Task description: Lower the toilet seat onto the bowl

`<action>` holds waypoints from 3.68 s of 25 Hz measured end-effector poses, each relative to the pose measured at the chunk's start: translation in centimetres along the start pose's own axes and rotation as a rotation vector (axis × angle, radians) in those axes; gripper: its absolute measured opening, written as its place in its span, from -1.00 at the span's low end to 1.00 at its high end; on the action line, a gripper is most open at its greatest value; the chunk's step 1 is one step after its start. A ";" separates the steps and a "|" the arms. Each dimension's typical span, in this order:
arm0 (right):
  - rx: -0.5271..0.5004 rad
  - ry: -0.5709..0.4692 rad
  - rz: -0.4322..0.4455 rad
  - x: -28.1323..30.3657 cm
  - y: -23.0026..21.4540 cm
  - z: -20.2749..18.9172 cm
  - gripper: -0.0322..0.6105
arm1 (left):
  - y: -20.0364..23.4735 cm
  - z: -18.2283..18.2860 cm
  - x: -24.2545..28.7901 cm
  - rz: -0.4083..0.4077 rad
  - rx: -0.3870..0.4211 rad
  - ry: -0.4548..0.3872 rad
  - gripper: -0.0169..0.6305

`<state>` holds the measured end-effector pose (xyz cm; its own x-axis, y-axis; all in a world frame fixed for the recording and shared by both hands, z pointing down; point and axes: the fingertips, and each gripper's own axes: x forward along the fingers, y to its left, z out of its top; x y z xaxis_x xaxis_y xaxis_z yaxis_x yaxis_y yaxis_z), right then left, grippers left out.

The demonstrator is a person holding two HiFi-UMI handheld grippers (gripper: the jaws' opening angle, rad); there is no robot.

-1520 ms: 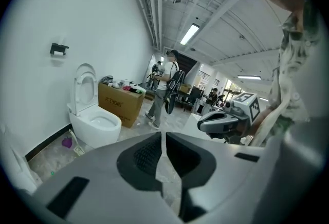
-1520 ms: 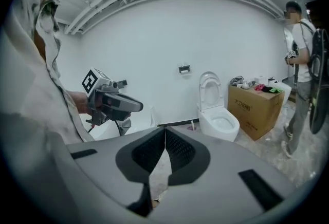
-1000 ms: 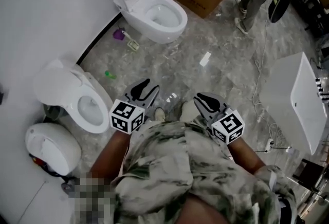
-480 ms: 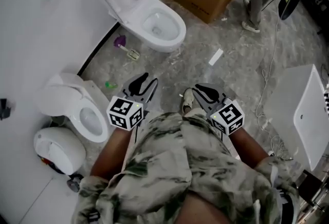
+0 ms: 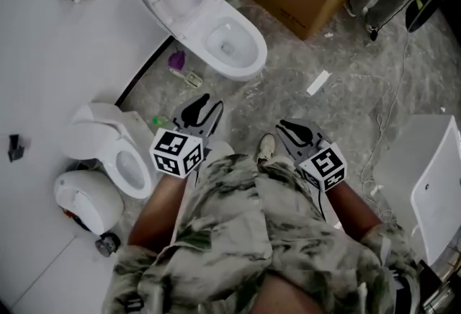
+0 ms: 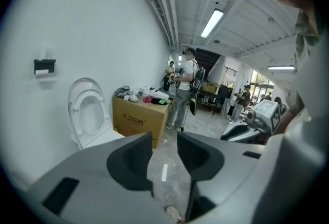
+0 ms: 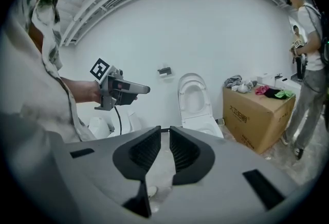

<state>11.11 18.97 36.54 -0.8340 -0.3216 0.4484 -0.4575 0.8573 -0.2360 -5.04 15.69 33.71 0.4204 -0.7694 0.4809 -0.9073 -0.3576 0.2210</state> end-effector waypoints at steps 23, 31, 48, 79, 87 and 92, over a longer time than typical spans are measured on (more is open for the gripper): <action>0.091 -0.010 -0.227 13.6 -12.1 12.1 -0.70 | 29.3 14.4 12.9 0.027 0.081 -0.053 -0.45; 0.123 -0.002 -0.273 18.2 -14.0 14.6 -0.70 | 39.7 17.9 17.7 0.078 0.142 -0.013 -0.45; 0.188 0.046 -0.348 23.8 -18.2 16.3 -0.71 | 54.7 21.4 26.9 0.168 0.189 0.088 -0.45; 0.119 0.218 -0.251 30.8 -22.4 15.8 -0.67 | 61.4 18.8 33.4 0.217 0.234 0.266 -0.55; 0.133 0.225 -0.245 30.3 -21.6 14.7 -0.67 | 59.6 18.4 33.1 0.199 0.249 0.269 -0.56; 0.141 0.234 -0.236 30.0 -21.1 14.4 -0.67 | 58.4 18.1 33.1 0.175 0.240 0.277 -0.56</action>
<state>-8.70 -14.59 42.56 -0.6144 -0.3898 0.6860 -0.6809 0.7012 -0.2115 -44.11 -40.20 47.17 0.2130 -0.6697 0.7115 -0.9251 -0.3724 -0.0735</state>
